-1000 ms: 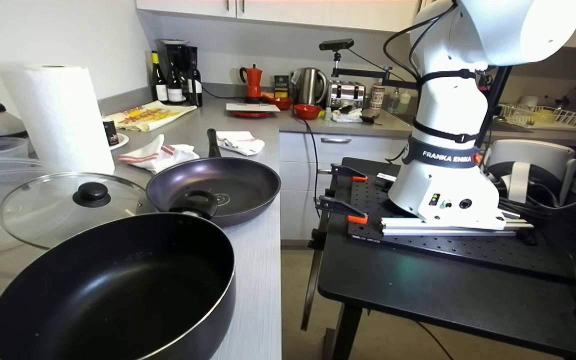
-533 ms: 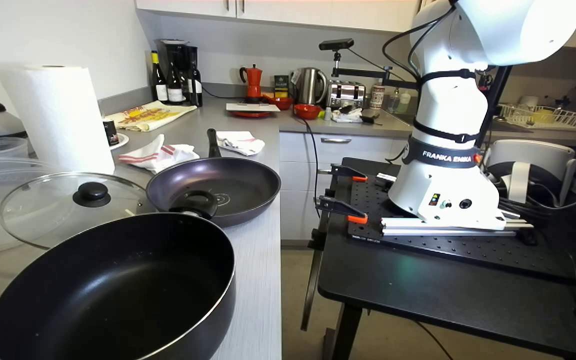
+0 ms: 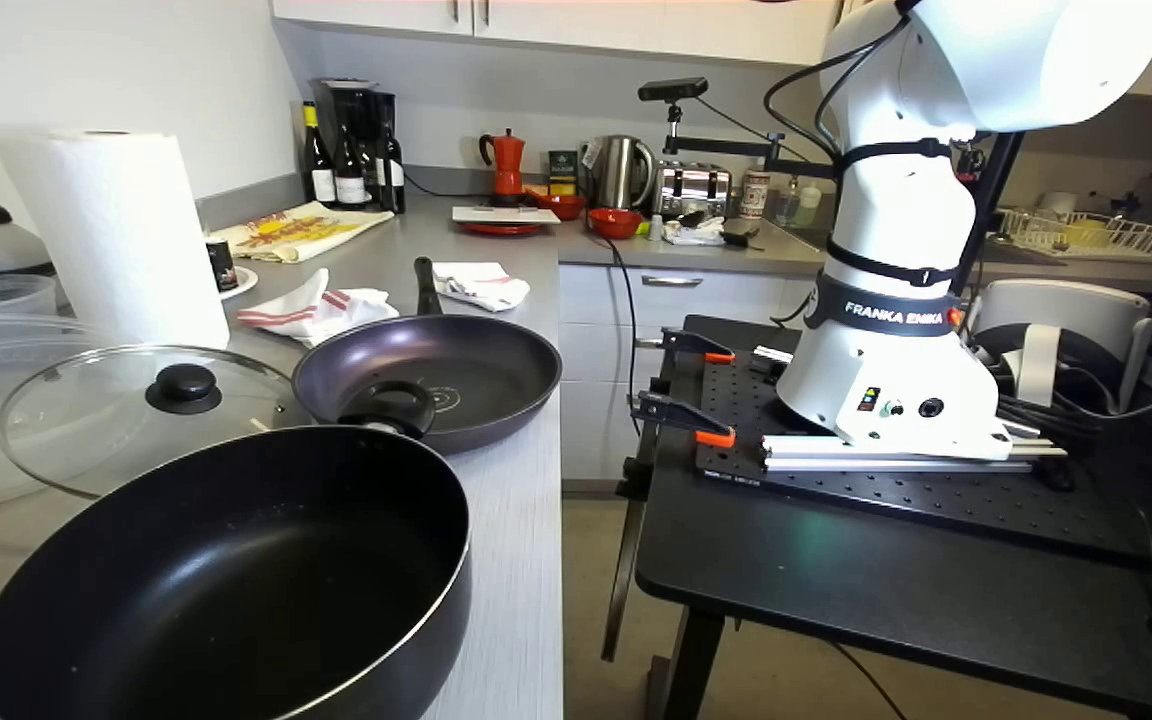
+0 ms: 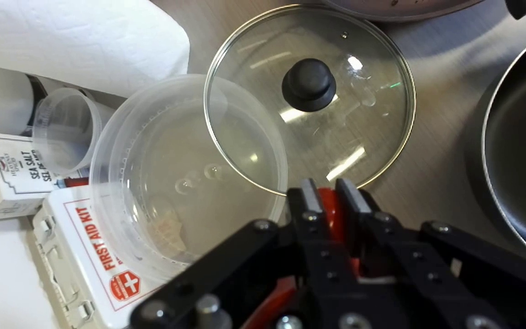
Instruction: Move the orange cup to the left
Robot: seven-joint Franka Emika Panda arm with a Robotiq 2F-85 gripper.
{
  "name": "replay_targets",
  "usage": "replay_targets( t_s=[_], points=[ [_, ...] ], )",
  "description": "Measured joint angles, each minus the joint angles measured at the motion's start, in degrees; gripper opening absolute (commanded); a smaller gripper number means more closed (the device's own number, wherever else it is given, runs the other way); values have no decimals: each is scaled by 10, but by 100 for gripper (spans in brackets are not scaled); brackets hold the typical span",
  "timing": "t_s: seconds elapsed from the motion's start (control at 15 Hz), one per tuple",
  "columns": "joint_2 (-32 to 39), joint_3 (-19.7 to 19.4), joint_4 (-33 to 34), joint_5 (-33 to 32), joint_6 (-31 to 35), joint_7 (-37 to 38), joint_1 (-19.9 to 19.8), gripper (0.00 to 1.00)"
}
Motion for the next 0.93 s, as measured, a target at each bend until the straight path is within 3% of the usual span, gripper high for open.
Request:
replay_targets(
  t_s=[0.8,0.87,0.93],
  points=[
    [0,0,1,0,-1,-2,-1,15],
    [0,0,1,0,-1,-2,-1,4],
    [0,0,1,0,-1,-2,-1,4]
  ],
)
